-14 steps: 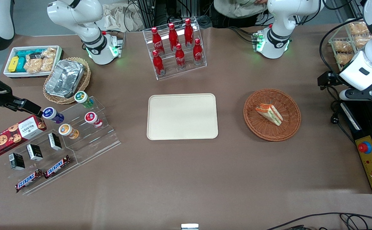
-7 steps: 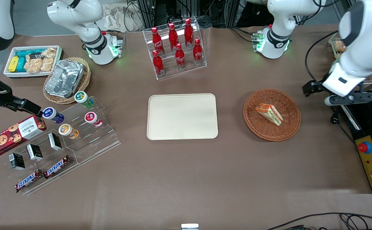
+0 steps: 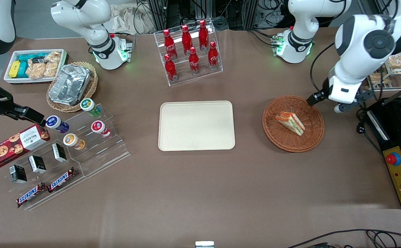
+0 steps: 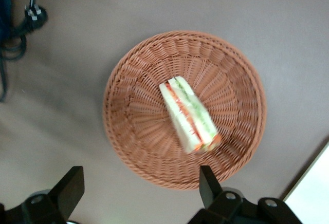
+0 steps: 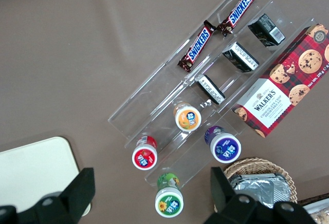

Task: Place sandwich from basket to tray
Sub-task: 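Lower the open left gripper around the wrapped sandwich and close it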

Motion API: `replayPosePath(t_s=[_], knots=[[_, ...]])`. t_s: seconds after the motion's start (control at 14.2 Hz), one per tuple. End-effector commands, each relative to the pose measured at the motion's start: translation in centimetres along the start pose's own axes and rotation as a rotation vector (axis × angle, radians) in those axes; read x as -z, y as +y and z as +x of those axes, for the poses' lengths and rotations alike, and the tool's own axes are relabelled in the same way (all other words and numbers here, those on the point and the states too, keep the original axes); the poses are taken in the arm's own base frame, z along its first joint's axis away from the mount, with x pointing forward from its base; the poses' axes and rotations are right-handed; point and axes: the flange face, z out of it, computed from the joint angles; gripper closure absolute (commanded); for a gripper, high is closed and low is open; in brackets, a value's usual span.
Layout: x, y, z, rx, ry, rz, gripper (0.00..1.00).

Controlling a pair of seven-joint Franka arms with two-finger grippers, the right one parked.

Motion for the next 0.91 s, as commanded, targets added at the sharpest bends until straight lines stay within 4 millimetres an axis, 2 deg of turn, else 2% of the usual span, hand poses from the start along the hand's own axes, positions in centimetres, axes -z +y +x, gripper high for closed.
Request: replayPosePath(t_s=[0.0,0.21,0.42,0.7,0.84], knots=[[-2.8,2.1,0.2,0.143,0.004,-0.014,0.01],[-5.9,3.1,0.6,0.215,0.03,-0.053,0.01],[-8.9,5.4,0.1,0.287,0.047,-0.082,0.01],[-12.9,6.1,0.3,0.332,0.02,-0.07,0.01],[-14.1,5.7,-0.1,0.336,0.007,-0.054,0.01]])
